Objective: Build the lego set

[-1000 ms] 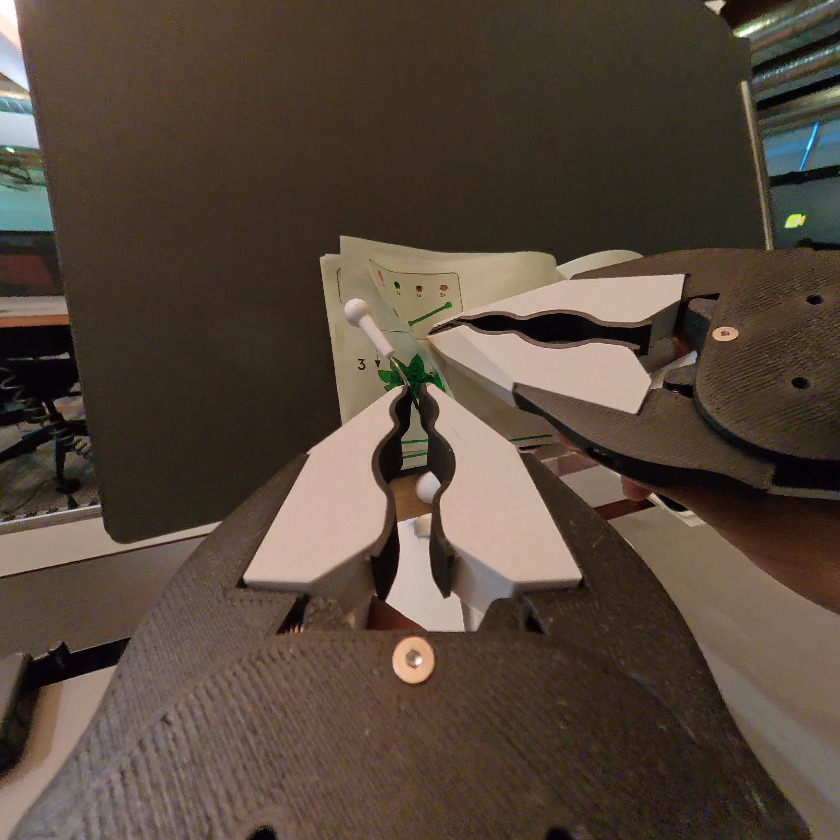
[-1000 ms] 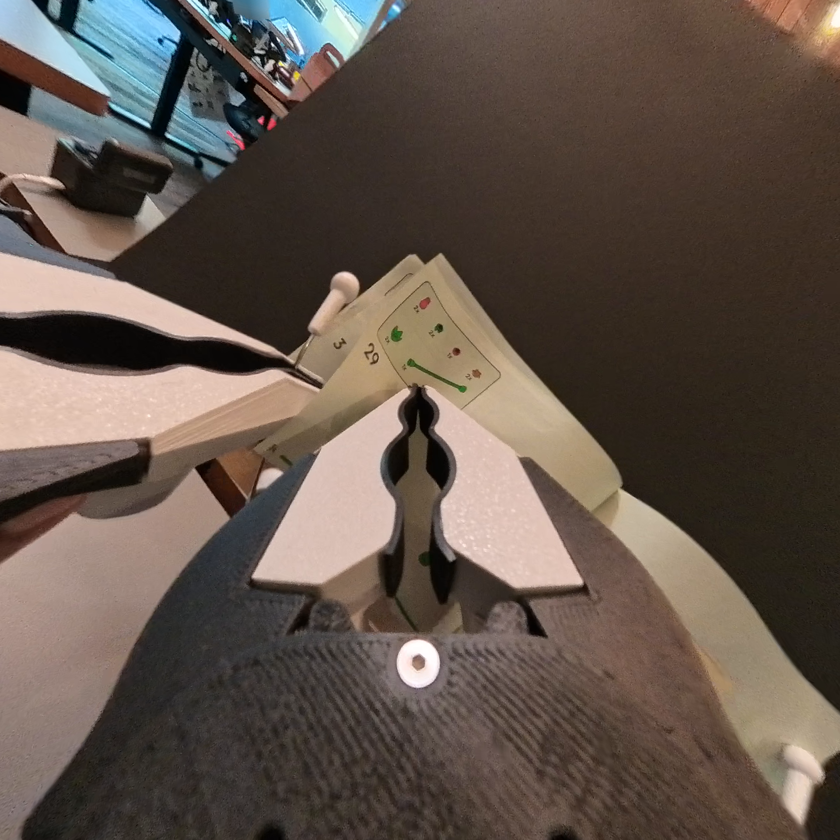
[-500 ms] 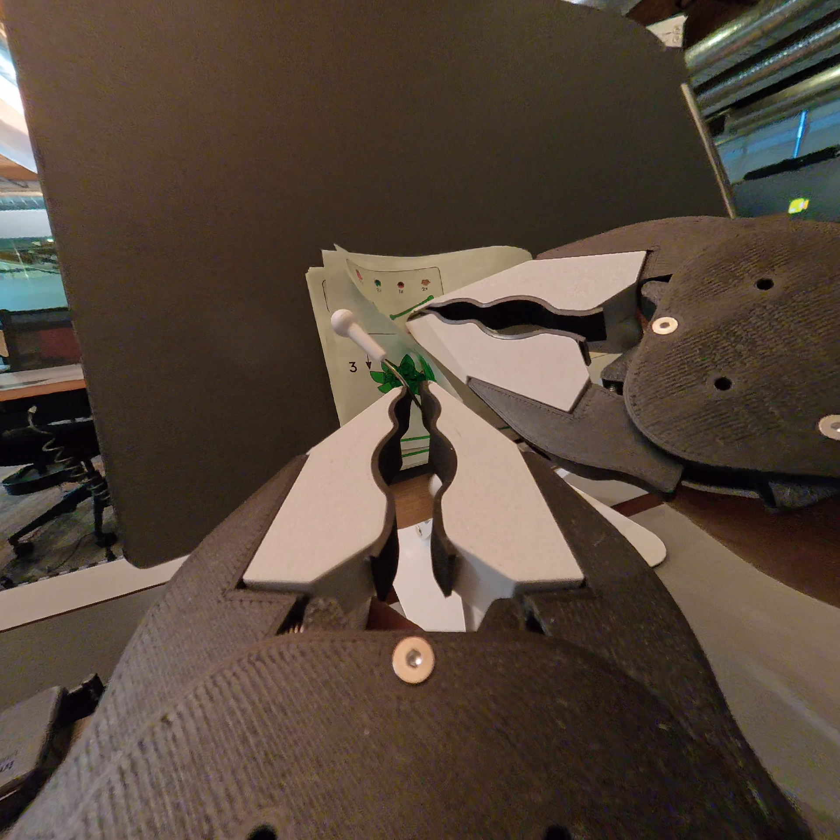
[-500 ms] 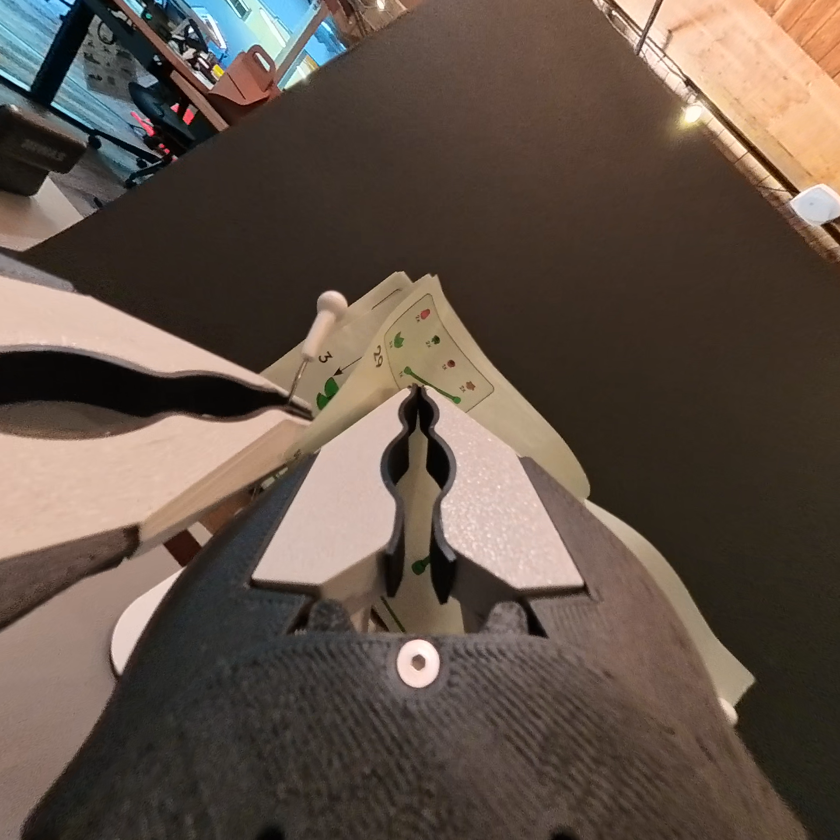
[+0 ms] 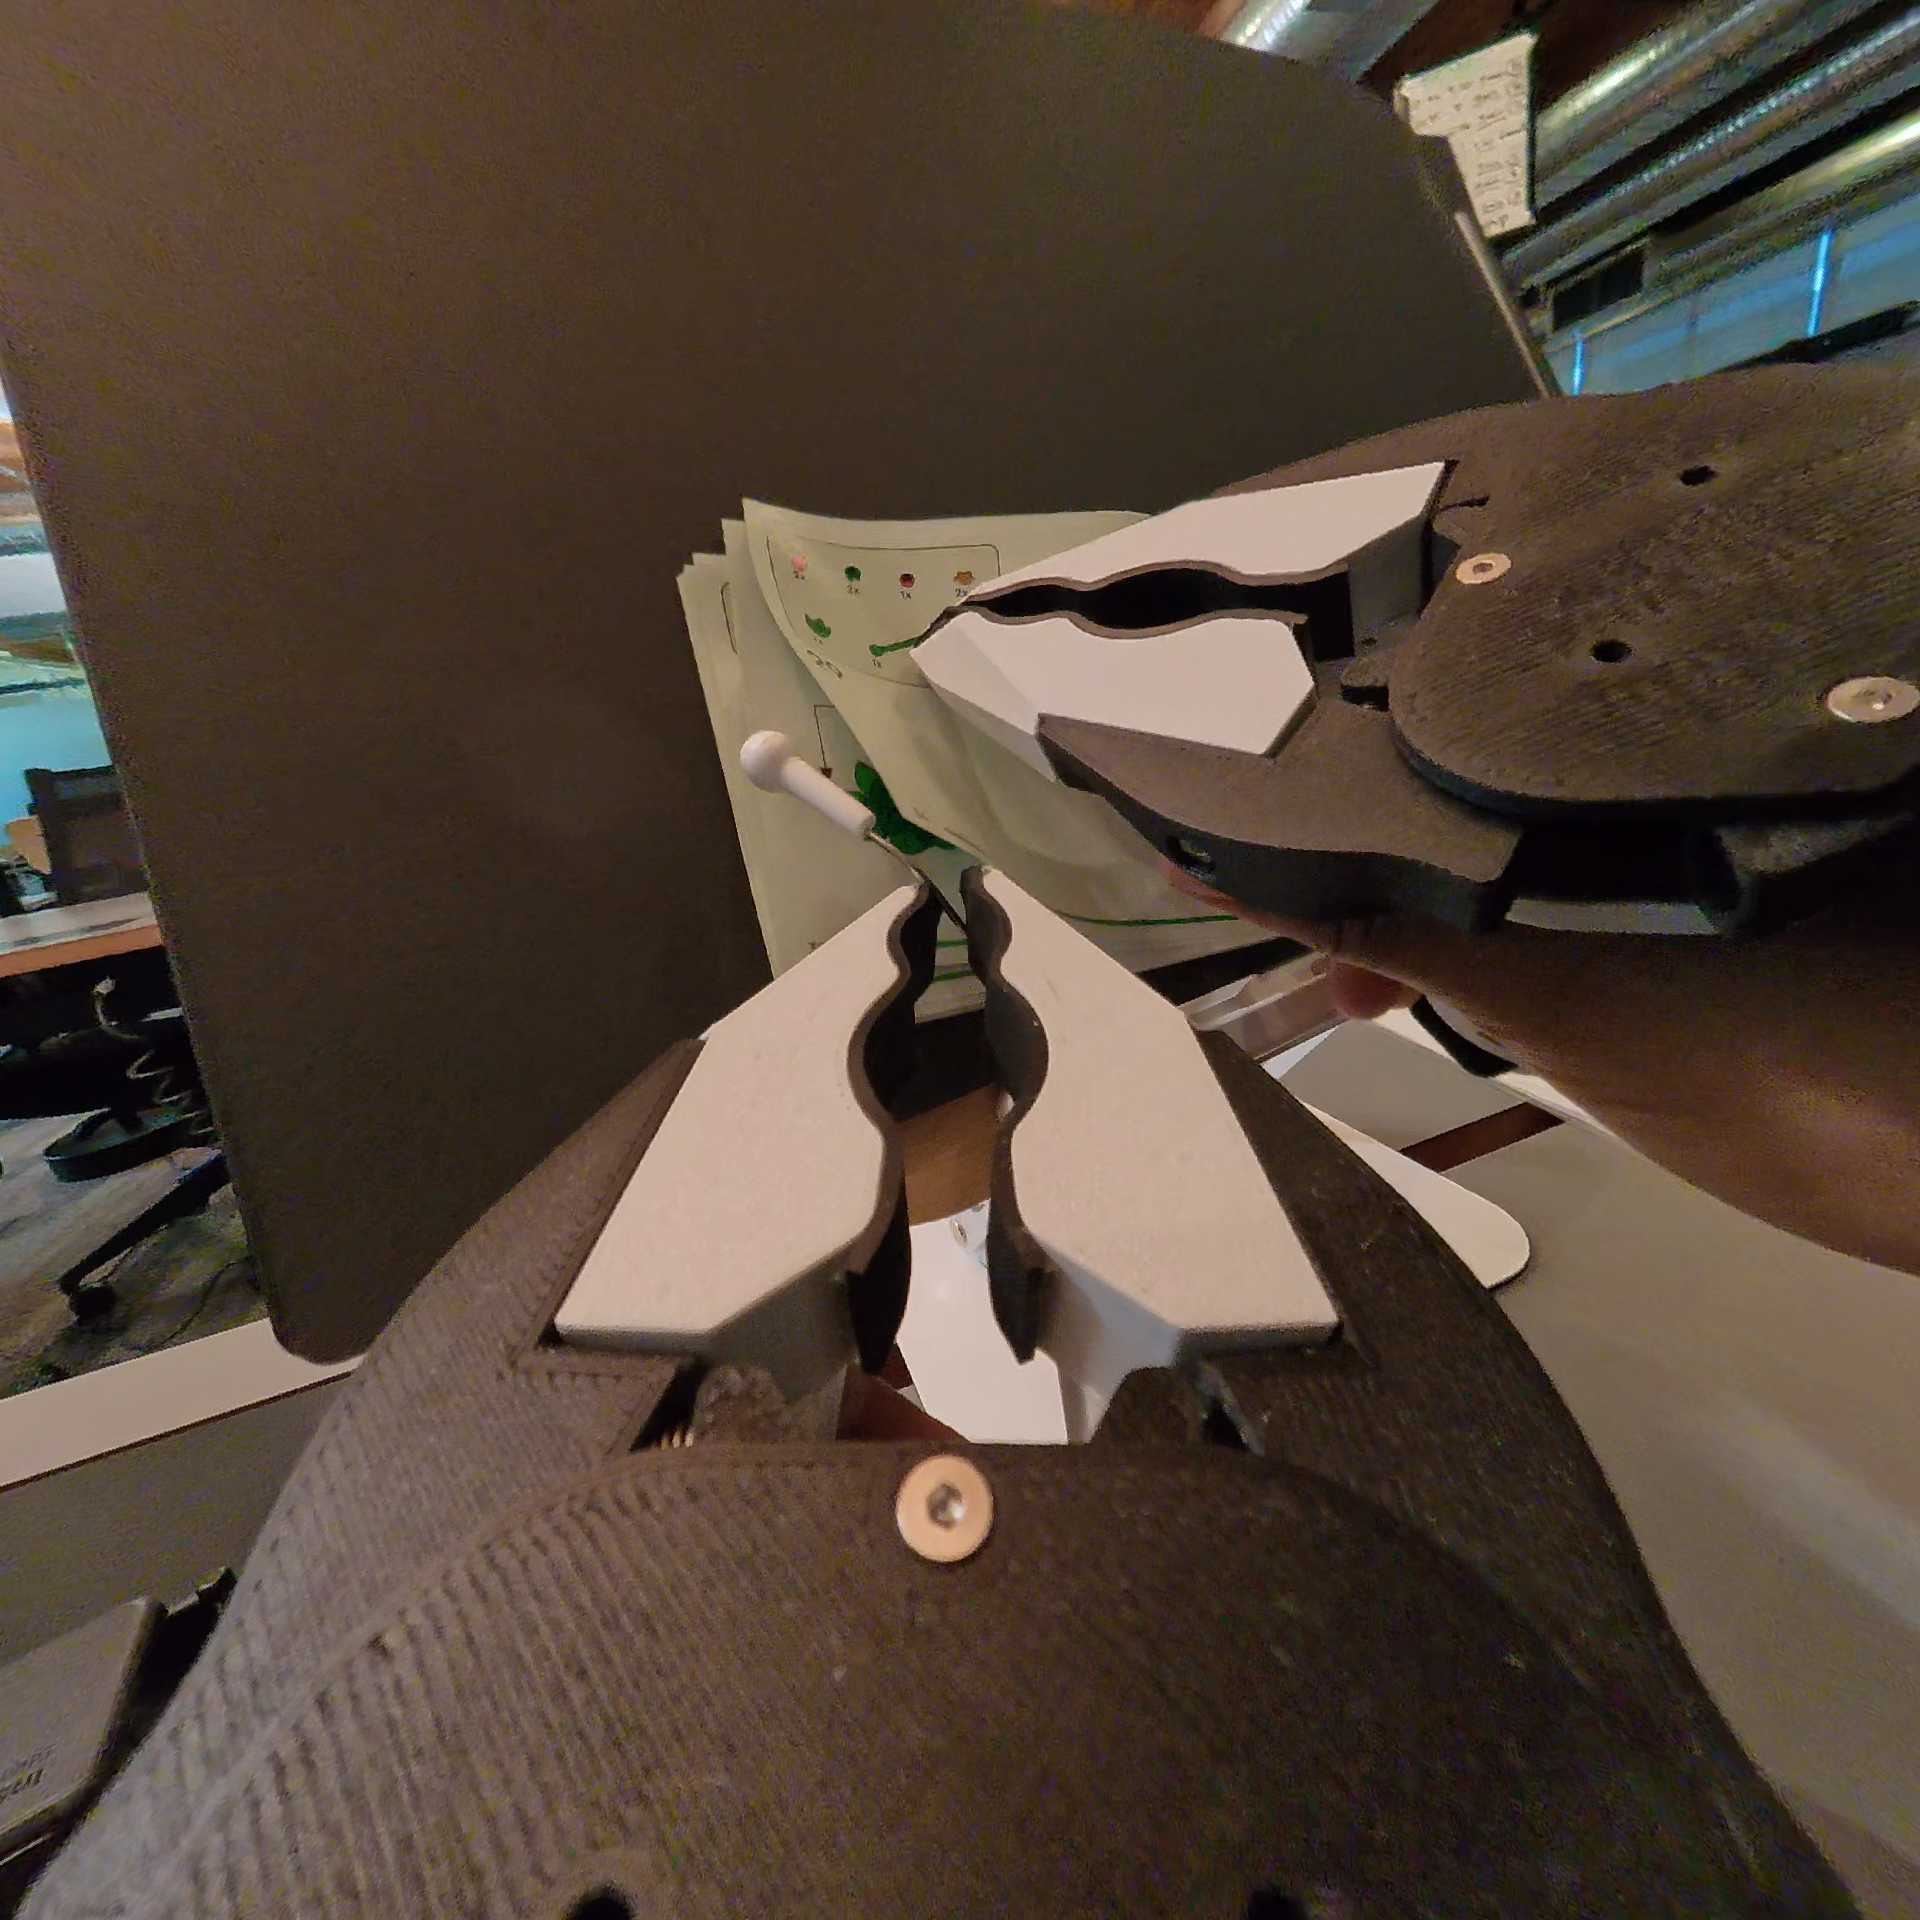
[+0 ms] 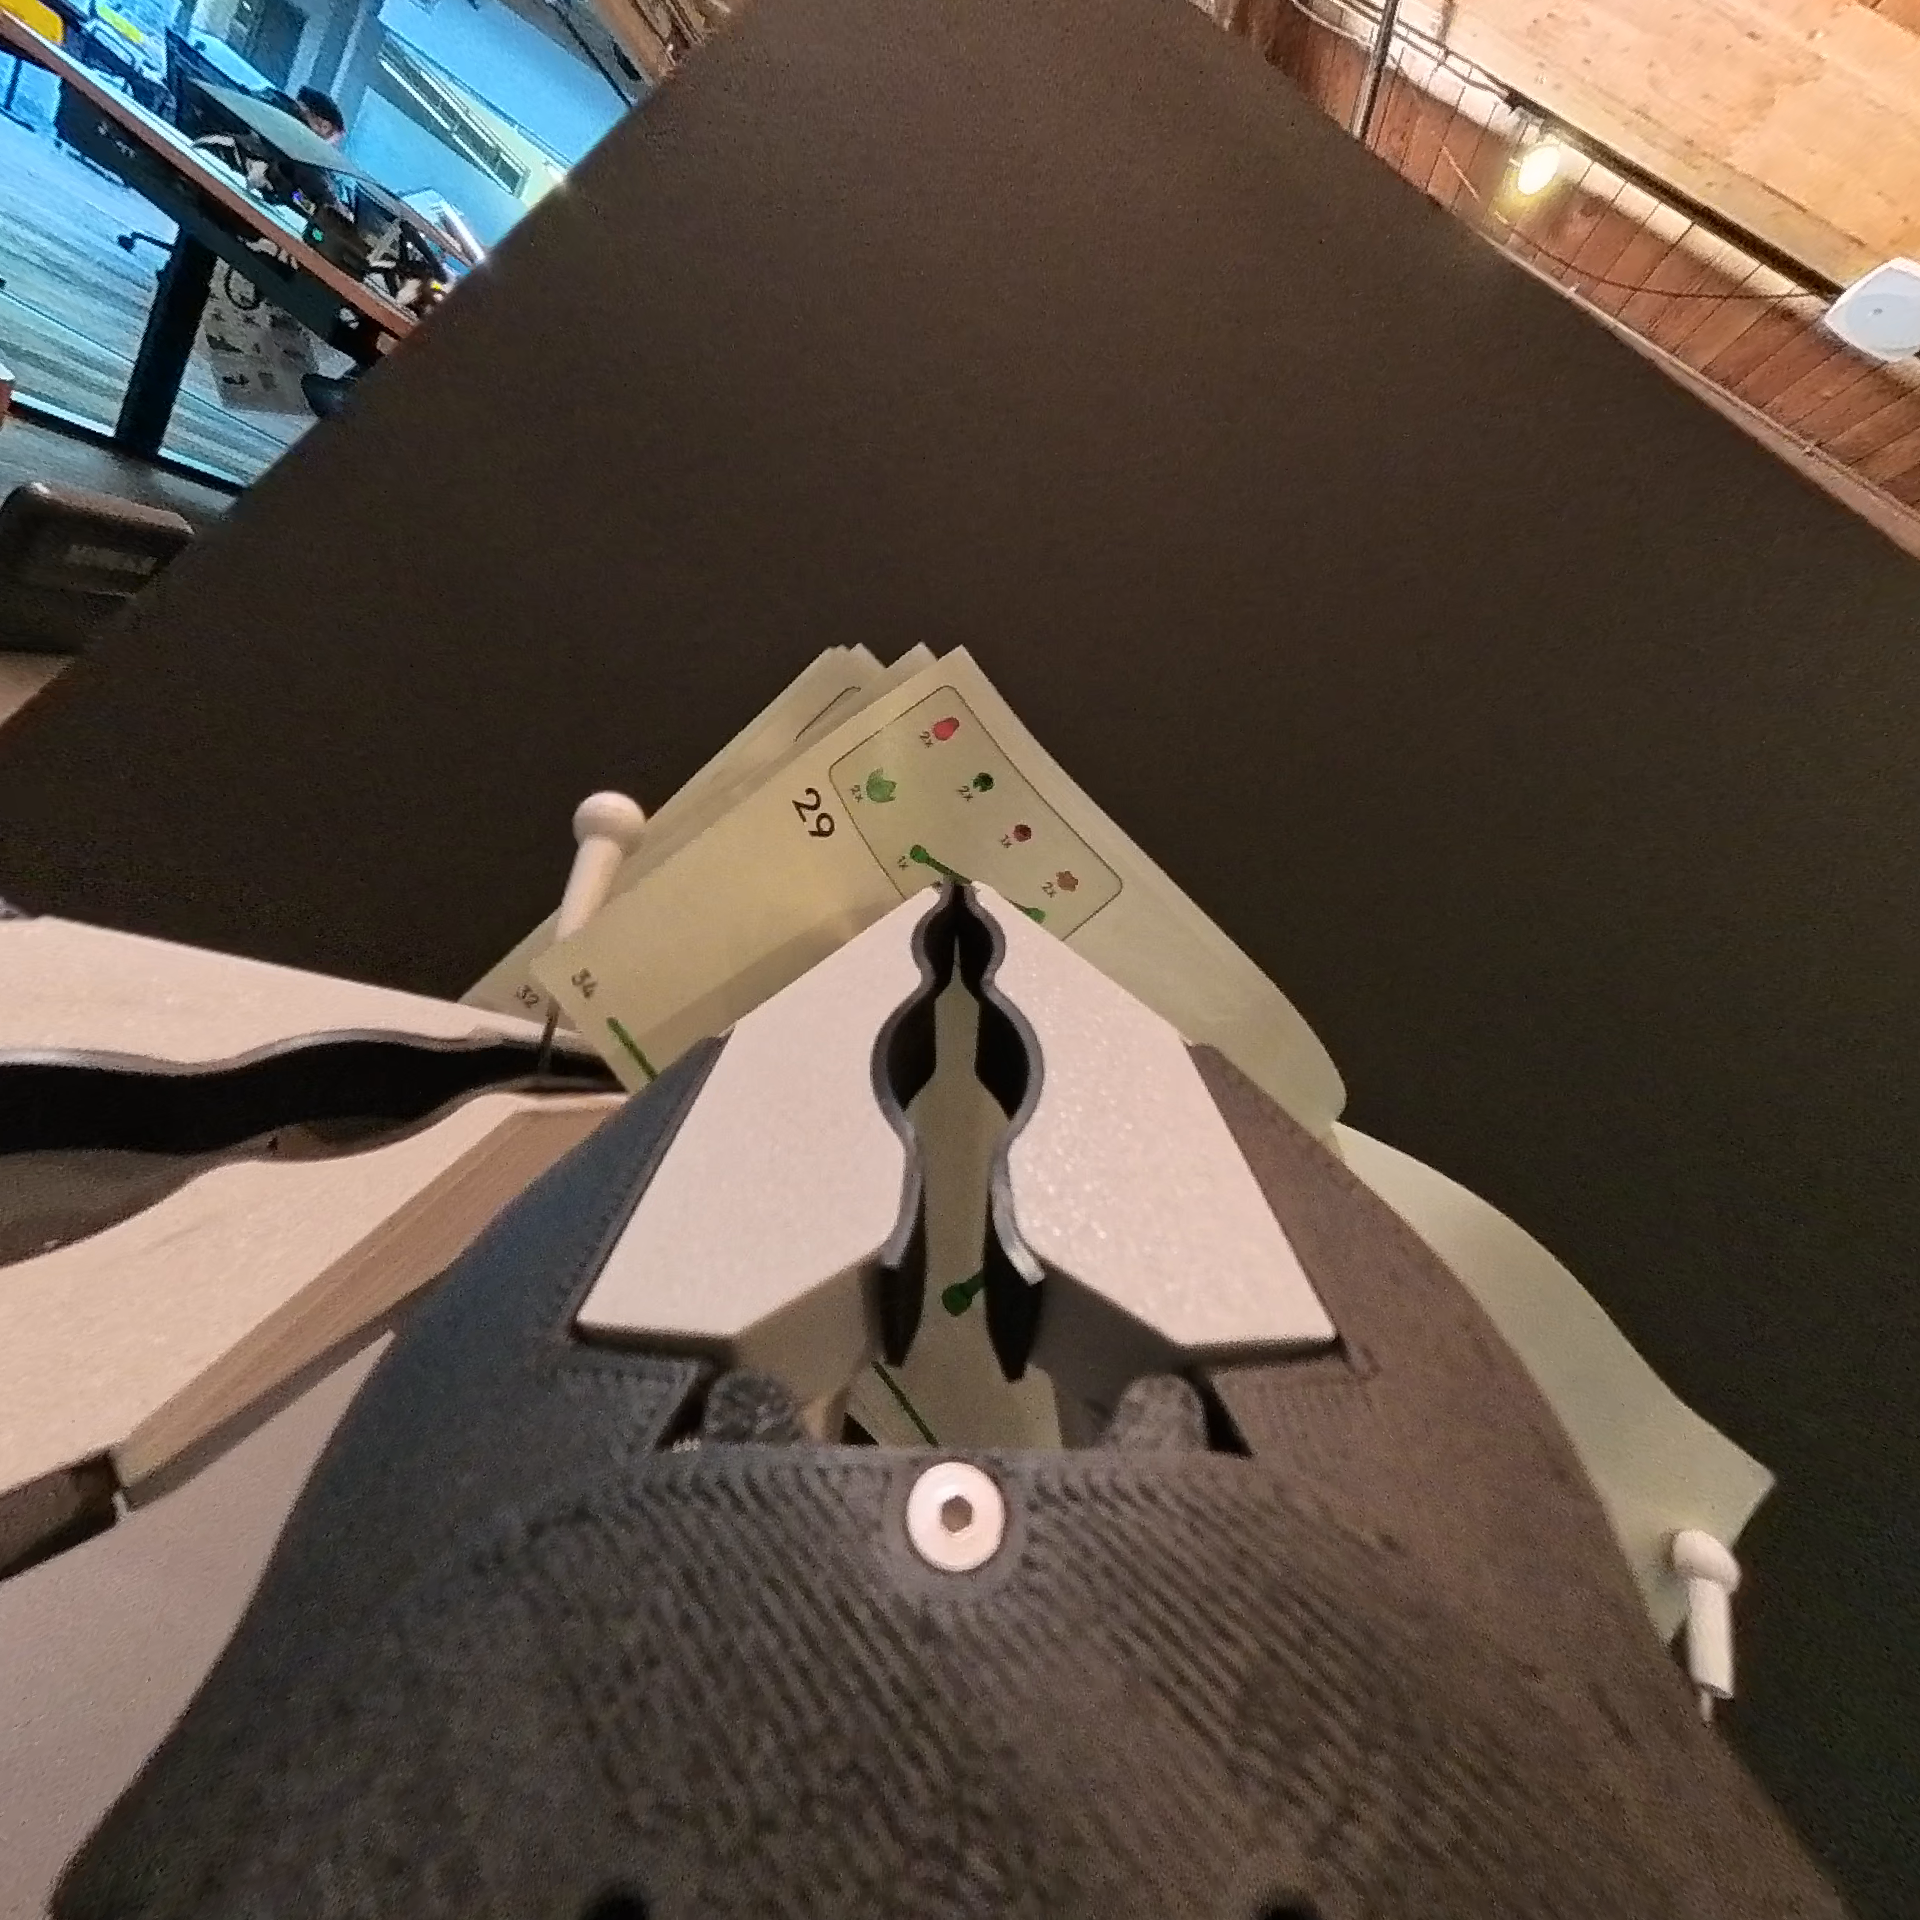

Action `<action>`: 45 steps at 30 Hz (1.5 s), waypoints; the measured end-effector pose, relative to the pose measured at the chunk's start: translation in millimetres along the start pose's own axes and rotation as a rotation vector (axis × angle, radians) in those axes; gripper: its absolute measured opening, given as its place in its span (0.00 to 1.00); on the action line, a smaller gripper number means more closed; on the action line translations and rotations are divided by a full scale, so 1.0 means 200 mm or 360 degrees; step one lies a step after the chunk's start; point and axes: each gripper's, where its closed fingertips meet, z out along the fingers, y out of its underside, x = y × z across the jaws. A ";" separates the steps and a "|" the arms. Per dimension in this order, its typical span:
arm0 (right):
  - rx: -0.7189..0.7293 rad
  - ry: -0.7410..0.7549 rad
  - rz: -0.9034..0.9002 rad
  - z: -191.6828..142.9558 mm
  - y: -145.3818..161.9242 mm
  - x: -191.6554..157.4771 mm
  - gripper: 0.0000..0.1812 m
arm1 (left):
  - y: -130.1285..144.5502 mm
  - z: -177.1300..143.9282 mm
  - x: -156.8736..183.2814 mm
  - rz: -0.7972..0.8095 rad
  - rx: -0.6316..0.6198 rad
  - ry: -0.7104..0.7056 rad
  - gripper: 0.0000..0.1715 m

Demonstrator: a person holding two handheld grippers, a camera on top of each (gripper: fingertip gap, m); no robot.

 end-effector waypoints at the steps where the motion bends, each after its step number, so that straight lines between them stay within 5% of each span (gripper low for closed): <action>1: 0.0004 -0.0001 0.0001 0.00 0.00 0.00 0.00 | 0.00 0.00 0.00 0.0006 0.0002 0.0001 0.01; 27: 0.0002 0.0180 -0.0308 -0.01 0.00 0.01 0.00 | 0.00 -0.04 0.01 0.0125 0.0047 -0.0042 0.02; 35: 0.0126 -0.0352 -0.0281 -0.06 -0.01 -0.17 0.00 | 0.00 -0.03 0.02 0.0207 0.0025 -0.0057 0.02; 39: 0.0131 -0.0619 -0.0031 -0.10 -0.02 -0.20 0.00 | 0.00 -0.02 0.03 0.0181 0.0020 -0.0021 0.02; 45: 0.0223 -0.0490 0.0183 -0.16 -0.11 0.07 0.00 | 0.02 -0.01 0.05 0.0221 -0.0013 -0.0020 0.03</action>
